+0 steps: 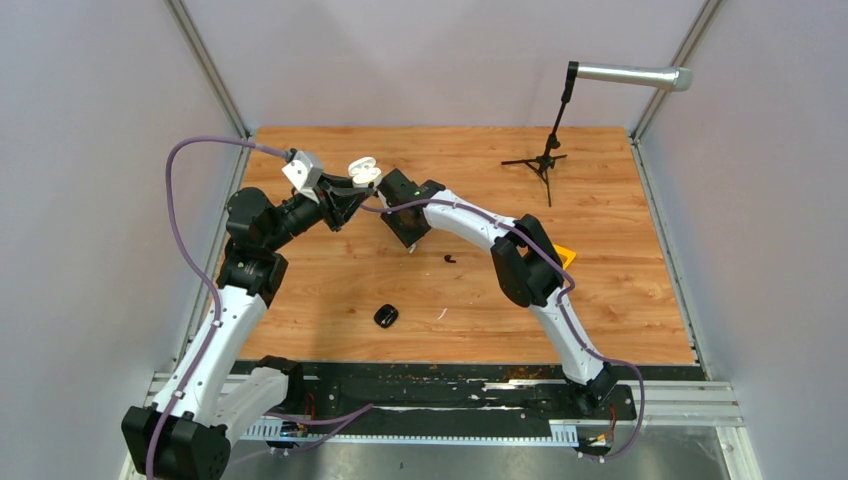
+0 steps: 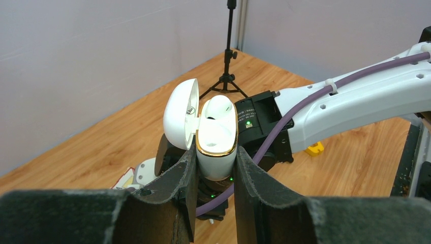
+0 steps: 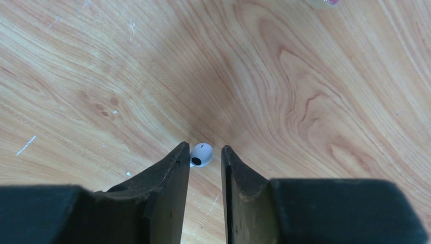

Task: Insert the wireless bluetooth earbuds into the charging case
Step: Pick up the earbud from the center of the board.

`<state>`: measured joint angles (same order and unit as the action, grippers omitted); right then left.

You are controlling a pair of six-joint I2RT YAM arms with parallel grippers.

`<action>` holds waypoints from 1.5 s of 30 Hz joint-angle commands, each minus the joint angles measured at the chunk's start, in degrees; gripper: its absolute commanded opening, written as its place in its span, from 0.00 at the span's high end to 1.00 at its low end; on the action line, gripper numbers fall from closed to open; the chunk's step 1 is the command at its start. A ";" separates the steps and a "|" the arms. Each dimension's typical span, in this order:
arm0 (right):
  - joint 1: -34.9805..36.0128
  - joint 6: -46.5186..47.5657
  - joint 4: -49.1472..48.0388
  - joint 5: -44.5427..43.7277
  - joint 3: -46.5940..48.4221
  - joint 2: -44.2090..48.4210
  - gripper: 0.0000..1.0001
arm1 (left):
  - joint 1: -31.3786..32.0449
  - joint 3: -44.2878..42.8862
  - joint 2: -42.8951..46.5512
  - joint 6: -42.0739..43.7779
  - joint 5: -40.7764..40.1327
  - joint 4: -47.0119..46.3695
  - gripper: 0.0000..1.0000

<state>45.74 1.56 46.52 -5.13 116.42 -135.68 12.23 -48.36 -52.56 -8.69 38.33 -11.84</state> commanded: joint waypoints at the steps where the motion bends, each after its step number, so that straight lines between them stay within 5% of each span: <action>1: 0.28 -3.05 1.21 -0.29 0.36 -0.79 0.71 | -0.45 -0.09 0.18 -0.37 0.19 -2.43 1.00; 16: -0.64 -3.50 1.20 1.09 1.19 -2.62 0.74 | -0.44 0.28 0.99 0.07 -0.09 -1.55 1.00; 22: -0.89 -3.54 1.48 1.95 0.95 -2.68 0.82 | -0.45 0.15 1.12 0.25 -0.09 -1.34 1.00; 25: -0.97 -3.50 1.34 2.14 0.90 -2.62 0.99 | -0.45 0.20 1.04 0.16 -0.07 -1.37 1.00; 29: -1.33 -2.85 0.59 1.79 1.61 -1.03 1.00 | -0.45 0.11 1.10 0.33 -0.09 -1.27 1.00; 39: -6.47 1.89 -5.16 3.13 -6.55 18.30 1.00 | -0.45 -0.57 -0.47 -2.09 -0.26 -4.35 1.00; 45: -12.07 7.58 -16.63 9.96 -21.87 37.99 1.00 | -0.45 -2.32 -4.73 -7.04 0.46 -8.92 1.00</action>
<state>36.69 3.86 40.40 0.19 102.24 -111.72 12.23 -48.27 -54.96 -11.38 38.30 -15.18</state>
